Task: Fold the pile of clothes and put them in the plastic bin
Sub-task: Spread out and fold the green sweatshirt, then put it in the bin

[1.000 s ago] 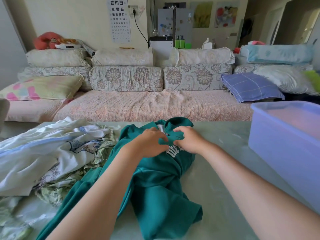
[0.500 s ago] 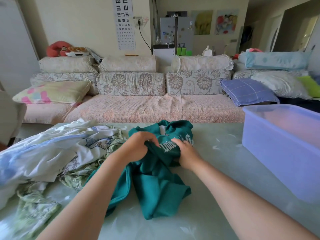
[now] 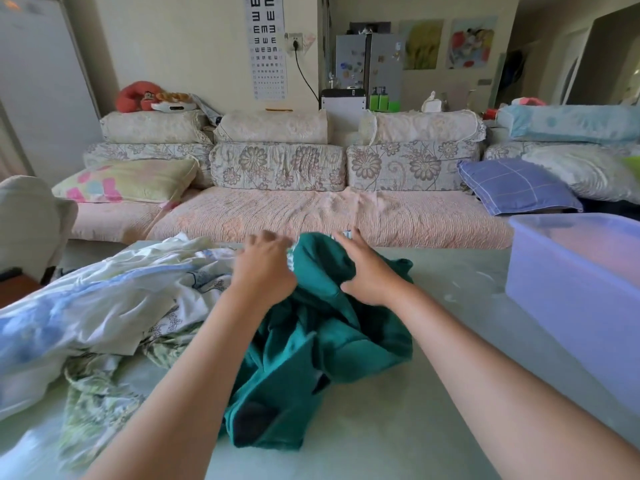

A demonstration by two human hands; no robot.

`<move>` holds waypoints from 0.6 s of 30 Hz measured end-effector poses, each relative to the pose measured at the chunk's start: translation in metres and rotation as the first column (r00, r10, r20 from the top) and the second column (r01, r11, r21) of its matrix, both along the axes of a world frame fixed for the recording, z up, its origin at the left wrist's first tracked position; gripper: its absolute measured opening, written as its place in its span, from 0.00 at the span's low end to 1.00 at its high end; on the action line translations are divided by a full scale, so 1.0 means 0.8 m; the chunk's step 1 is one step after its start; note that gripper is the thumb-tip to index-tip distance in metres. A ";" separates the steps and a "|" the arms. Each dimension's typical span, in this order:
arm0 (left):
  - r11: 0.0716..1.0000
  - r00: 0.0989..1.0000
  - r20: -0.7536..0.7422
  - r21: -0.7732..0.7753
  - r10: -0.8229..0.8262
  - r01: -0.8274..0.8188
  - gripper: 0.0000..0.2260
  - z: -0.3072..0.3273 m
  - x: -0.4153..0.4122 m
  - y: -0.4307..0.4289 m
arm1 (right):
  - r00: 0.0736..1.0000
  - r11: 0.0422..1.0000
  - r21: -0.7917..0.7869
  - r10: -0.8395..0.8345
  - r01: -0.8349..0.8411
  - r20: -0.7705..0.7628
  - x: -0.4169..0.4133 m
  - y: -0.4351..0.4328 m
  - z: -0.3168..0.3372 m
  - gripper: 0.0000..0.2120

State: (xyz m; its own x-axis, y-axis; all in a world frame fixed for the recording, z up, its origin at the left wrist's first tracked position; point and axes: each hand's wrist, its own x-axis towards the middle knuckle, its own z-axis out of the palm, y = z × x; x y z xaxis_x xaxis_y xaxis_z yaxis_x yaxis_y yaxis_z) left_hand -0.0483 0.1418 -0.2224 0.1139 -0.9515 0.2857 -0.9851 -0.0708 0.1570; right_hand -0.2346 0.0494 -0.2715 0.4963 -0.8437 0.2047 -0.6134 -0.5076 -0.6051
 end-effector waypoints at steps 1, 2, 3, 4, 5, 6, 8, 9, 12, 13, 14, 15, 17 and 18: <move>0.989 0.987 -0.070 -0.047 -0.142 0.139 0.24 0.004 -0.018 0.005 | 0.998 1.000 0.021 0.004 -0.003 -0.058 -0.003 -0.005 -0.016 0.48; 0.965 0.955 -0.137 -0.022 -0.262 0.261 0.19 0.006 -0.035 0.010 | 0.996 0.999 0.042 0.001 0.003 -0.085 -0.006 -0.008 -0.030 0.47; 0.933 0.926 -0.176 0.078 -0.335 0.352 0.14 0.005 -0.050 0.012 | 0.996 0.998 0.066 -0.016 0.022 -0.088 -0.010 -0.008 -0.039 0.47; 0.888 0.911 -0.179 0.219 -0.371 0.405 0.13 -0.001 -0.061 0.013 | 0.995 0.996 0.077 -0.043 0.050 -0.088 -0.015 -0.007 -0.044 0.46; 0.836 0.912 -0.148 0.364 -0.383 0.410 0.18 -0.012 -0.066 0.012 | 0.993 0.994 0.069 -0.075 0.082 -0.096 -0.019 -0.007 -0.048 0.46; 0.793 0.924 -0.086 0.487 -0.373 0.365 0.28 -0.026 -0.066 0.010 | 0.989 0.994 0.035 -0.102 0.106 -0.109 -0.024 -0.005 -0.049 0.44; 0.750 0.932 0.079 0.620 -0.353 0.231 0.48 -0.058 -0.056 0.007 | 0.981 0.990 -0.061 -0.133 0.126 -0.143 -0.033 -0.002 -0.050 0.34; 0.745 0.918 0.154 0.640 -0.365 0.189 0.52 -0.073 -0.051 0.007 | 0.975 0.988 -0.088 -0.143 0.130 -0.171 -0.037 0.000 -0.050 0.28; 0.814 0.897 0.248 0.554 -0.365 0.178 0.40 -0.102 -0.036 0.002 | 0.953 0.993 -0.051 -0.113 0.103 -0.281 -0.052 0.011 -0.054 0.20; 0.854 0.908 0.227 0.476 -0.352 0.212 0.29 -0.103 -0.030 0.000 | 0.943 0.997 -0.017 -0.077 0.076 -0.324 -0.059 0.012 -0.058 0.23; 0.888 0.923 0.189 0.390 -0.334 0.242 0.21 -0.101 -0.024 -0.001 | 0.926 0.999 0.010 -0.046 0.053 -0.376 -0.066 0.013 -0.061 0.26; 0.913 0.941 0.139 0.319 -0.308 0.252 0.17 -0.097 -0.017 -0.001 | 0.898 0.999 0.023 -0.021 0.035 -0.439 -0.073 0.012 -0.065 0.31; 0.942 0.967 -0.003 0.228 -0.253 0.247 0.18 -0.084 -0.003 0.001 | 0.785 0.999 0.035 0.008 0.017 -0.619 -0.085 0.014 -0.072 0.39; 0.951 0.970 -0.085 0.194 -0.228 0.241 0.19 -0.077 0.004 0.001 | 0.713 1.000 0.021 0.011 0.005 -0.701 -0.089 0.017 -0.074 0.42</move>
State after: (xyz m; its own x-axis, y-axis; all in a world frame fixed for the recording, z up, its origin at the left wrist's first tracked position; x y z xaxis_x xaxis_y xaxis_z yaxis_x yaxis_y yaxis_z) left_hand -0.0449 0.1425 -0.2839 -0.1085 -0.9905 0.0846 -0.9667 0.1249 0.2232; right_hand -0.3055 0.0631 -0.3308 0.4926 -0.8420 -0.2200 -0.8644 -0.5028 -0.0114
